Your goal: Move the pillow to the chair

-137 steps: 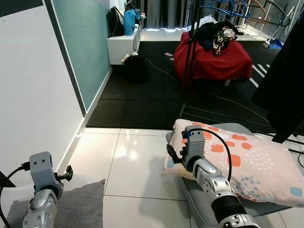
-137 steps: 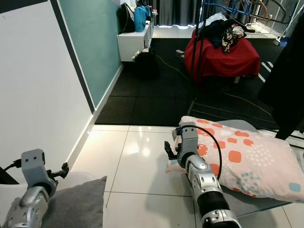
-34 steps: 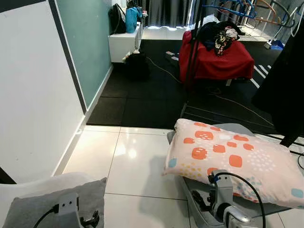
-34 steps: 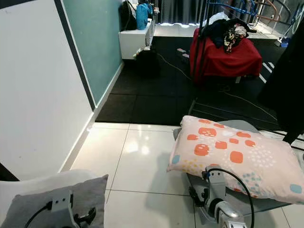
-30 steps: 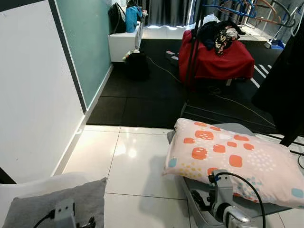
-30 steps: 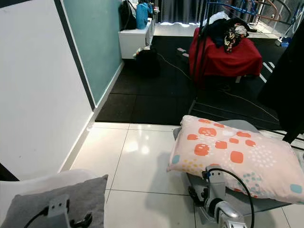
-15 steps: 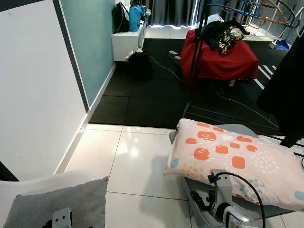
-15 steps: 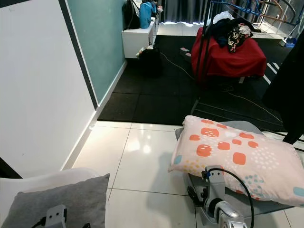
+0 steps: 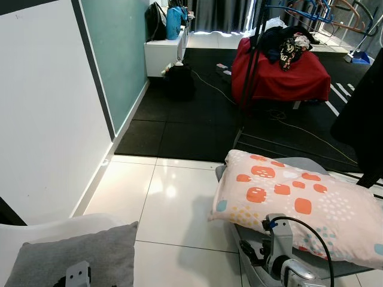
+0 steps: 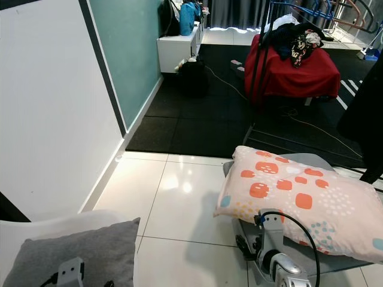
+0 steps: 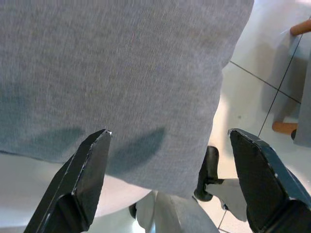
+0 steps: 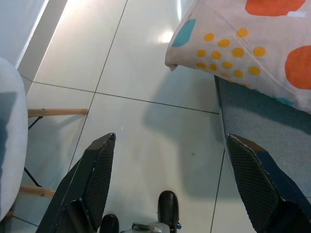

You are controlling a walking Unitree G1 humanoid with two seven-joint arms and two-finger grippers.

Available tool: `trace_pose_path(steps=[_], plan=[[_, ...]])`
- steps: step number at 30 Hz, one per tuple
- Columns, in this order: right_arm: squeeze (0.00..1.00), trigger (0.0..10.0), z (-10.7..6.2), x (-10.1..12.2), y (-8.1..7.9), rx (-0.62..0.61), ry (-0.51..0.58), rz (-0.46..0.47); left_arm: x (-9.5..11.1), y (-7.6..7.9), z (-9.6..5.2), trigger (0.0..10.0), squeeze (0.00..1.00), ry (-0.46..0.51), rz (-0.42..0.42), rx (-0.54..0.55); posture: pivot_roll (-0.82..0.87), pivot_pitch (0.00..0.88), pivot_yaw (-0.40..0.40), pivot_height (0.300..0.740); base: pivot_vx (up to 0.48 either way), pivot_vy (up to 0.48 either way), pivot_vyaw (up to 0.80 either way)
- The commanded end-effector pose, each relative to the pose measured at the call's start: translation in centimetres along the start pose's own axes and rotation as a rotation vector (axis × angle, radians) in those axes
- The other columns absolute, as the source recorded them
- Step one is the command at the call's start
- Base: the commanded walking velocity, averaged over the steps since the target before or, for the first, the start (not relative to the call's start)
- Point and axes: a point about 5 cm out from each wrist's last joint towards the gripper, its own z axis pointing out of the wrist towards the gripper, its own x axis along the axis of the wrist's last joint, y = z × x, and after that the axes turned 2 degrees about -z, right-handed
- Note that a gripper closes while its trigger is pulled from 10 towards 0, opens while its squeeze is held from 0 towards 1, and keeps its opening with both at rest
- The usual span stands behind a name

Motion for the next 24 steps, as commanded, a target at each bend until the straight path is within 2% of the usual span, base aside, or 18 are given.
trace_pose_path(steps=[1,12,24], plan=[[0.0,10.0,-0.08,-0.14,-0.1,0.004,-0.001,0.015,-0.28,-0.64,-0.18,10.0,0.0,-0.018,0.013,0.015,-0.1,0.073,-0.018,0.74,0.0,0.0,0.0],[0.0,10.0,-0.15,-0.2,-0.03,0.005,-0.005,0.016,-0.57,-0.25,-0.11,10.0,0.0,-0.035,0.018,0.016,-0.1,0.069,-0.017,0.74,0.0,0.0,0.0],[0.0,10.0,-0.13,-0.21,0.01,0.004,-0.006,0.018,0.28,-0.55,0.08,10.0,0.0,-0.022,0.017,0.018,-0.1,0.072,-0.017,0.74,0.0,0.0,0.0]])
